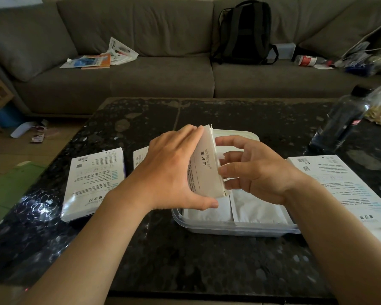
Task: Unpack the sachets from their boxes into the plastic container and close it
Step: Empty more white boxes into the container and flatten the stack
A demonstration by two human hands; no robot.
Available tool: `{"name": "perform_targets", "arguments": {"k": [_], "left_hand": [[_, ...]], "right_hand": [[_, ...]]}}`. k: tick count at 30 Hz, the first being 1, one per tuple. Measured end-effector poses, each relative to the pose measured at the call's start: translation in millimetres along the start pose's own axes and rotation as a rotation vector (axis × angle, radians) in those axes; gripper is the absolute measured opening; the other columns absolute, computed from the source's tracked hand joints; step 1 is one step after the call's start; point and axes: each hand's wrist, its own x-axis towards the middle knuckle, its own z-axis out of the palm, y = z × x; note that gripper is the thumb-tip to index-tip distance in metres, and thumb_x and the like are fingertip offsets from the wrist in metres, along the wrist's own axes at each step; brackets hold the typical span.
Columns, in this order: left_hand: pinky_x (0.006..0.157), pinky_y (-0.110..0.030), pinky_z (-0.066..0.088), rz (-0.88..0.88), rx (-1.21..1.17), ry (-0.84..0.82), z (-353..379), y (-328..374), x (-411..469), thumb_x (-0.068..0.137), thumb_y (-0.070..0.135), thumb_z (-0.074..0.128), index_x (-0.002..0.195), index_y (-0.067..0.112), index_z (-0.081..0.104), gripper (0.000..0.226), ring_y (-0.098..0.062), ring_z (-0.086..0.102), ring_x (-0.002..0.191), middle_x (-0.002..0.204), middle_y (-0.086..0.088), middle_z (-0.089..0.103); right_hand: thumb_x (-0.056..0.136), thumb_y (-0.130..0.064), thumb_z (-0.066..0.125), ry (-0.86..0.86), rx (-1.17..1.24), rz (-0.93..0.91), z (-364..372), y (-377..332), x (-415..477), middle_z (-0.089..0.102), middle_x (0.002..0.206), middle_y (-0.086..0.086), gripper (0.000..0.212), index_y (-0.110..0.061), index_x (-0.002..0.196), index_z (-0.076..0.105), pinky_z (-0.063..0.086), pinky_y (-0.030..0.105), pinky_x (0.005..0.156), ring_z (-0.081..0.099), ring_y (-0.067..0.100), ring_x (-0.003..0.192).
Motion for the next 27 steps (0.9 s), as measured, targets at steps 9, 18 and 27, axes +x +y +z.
{"name": "perform_targets", "arguments": {"k": [9, 18, 27], "left_hand": [[0.121, -0.043, 0.025, 0.025, 0.060, -0.015, 2.5, 0.7, 1.9, 0.054, 0.094, 0.057, 0.161, 0.025, 0.013, 0.135, -0.016, 0.028, 0.143, 0.158, 0.012, 0.024], [0.116, -0.024, 0.012, -0.016, -0.110, -0.032, -6.3, -1.5, -1.1, 0.060, 0.071, 0.088, 0.166, 0.029, 0.009, 0.138, 0.011, 0.010, 0.135, 0.162, 0.024, 0.016], [0.115, -0.023, 0.020, -0.043, -0.188, -0.010, -5.4, -8.5, -2.0, 0.057, 0.067, 0.092, 0.164, 0.036, 0.014, 0.136, 0.015, 0.011, 0.134, 0.162, 0.029, 0.017]], "right_hand": [[0.085, 0.001, 0.072, 0.005, -0.080, -0.018, 3.6, 0.1, -1.4, 0.071, 0.107, 0.017, 0.054, -0.021, 0.130, 0.055, 0.063, 0.042, 0.077, 0.073, 0.026, 0.100], [0.089, 0.020, 0.051, 0.016, 0.086, -0.012, -9.7, 1.4, -3.4, 0.073, 0.111, 0.019, 0.062, -0.020, 0.137, 0.050, 0.062, 0.047, 0.078, 0.073, 0.037, 0.100], [0.081, -0.027, 0.082, 0.375, -0.911, -0.237, 2.7, -4.4, -3.0, 0.057, 0.089, -0.020, 0.029, -0.036, 0.085, 0.055, 0.046, 0.009, 0.064, 0.062, 0.008, 0.078]]}}
